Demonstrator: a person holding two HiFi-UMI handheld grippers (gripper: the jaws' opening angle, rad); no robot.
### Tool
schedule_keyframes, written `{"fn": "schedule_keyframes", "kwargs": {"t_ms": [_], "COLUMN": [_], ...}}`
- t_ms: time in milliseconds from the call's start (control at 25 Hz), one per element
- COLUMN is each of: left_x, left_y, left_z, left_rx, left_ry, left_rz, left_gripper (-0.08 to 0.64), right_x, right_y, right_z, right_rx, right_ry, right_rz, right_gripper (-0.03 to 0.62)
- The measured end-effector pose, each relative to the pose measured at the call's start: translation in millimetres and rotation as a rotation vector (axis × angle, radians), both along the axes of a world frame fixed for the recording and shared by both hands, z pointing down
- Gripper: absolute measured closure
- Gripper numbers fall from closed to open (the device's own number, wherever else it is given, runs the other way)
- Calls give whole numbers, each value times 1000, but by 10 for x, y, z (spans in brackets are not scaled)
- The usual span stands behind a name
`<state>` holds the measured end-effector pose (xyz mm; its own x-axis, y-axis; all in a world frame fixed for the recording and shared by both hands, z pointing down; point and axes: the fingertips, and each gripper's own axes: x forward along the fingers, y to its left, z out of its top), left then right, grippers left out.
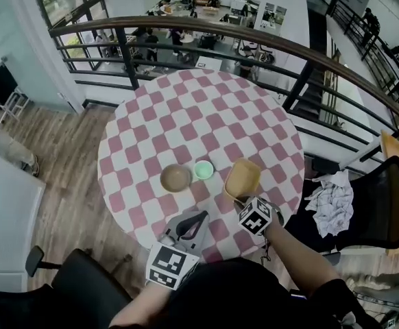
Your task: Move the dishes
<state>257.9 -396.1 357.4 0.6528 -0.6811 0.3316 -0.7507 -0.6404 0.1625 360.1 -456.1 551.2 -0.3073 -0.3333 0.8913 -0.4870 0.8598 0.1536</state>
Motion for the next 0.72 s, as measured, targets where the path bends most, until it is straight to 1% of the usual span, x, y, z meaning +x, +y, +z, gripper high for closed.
{"fn": "schedule_keyframes", "kwargs": {"t_ms": [80,200,360,480,520,600,640,680,720], "left_x": [8,38,21,-27,-37,-41,-34,-19,3], "left_y": [-78,-119,-122,-96,-82,-50,-37,-29,-30], "left_z": [5,17,44,92,112,148,162,173,177], "left_rx": [2,-12,-25,-43,-51,-67,-75,-81,-84], "left_ry": [-2,9,-1,-12,-14,-15,-15,-14,-14], "left_rz": [-19,-56,-95,-134,-147,-167,-173,-177,-177], "left_gripper": [555,555,555,555,555,555,555,555,555], "right_x": [-21,-30,-98,-178,-237,-370,-421,-447,-442], "right_y": [-172,-438,-823,-1058,-1105,-1142,-1135,-1114,-1084], "right_z": [85,192,322,388,380,316,273,231,193], "right_rx": [-29,-81,-149,-168,-174,-199,-214,-227,-235], "right_ry": [-14,-51,-120,-171,-211,-327,-383,-428,-459], "right_rz": [17,78,219,317,339,377,390,395,391], "right_gripper": [558,558,558,557,555,553,540,500,481]}}
